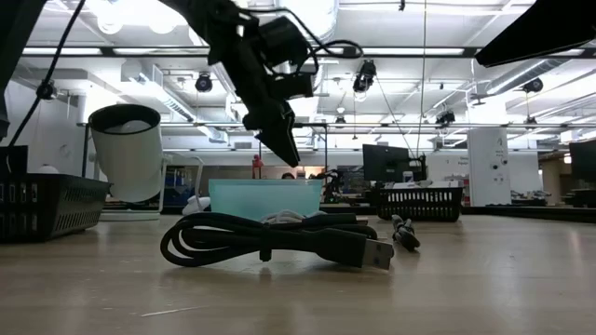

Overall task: Pick and place items into bin
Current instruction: Put the white charger cable into the green bin

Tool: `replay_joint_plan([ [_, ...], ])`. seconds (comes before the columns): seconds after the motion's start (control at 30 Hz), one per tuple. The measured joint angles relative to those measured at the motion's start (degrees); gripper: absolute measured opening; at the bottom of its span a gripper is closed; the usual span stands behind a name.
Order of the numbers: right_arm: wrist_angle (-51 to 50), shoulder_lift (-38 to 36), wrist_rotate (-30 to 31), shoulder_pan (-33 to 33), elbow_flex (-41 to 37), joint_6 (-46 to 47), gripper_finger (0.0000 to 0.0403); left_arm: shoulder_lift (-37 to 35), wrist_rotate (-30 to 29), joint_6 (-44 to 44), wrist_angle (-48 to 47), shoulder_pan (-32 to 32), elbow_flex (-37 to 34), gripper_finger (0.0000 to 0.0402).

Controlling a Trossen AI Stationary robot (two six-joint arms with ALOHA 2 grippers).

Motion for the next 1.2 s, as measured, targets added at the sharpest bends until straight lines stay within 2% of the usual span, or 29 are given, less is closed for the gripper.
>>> replay_joint_plan([
  [0.27,0.04,0.00,-1.19,0.00,-0.13,-0.37,0.0219,-0.60,0.07,-31.37,-1.72,-8.56,-0.39,0.0195],
  [0.47,0.00,0.00,-1.88,-0.02,-0.13,-0.46,0.0219,-0.58,0.30,-43.07,-1.67,-12.51,-1.49,0.0195],
  [0.8,0.15,0.00,-5.91,0.00,-0.22,-1.32,0.0219,-0.49,0.03,-52.67,0.27,-14.05,-6.59,0.0195],
  [1.0,0.20,0.00,-5.91,0.00,-0.24,-1.34,0.0219,-0.49,-0.01,-55.32,7.29,-14.35,-9.58,0.0195],
  [1.2,0.20,0.00,-5.93,0.00,-0.24,-1.59,0.0219,0.97,0.01,-55.52,7.68,-14.79,-10.41,0.0195],
])
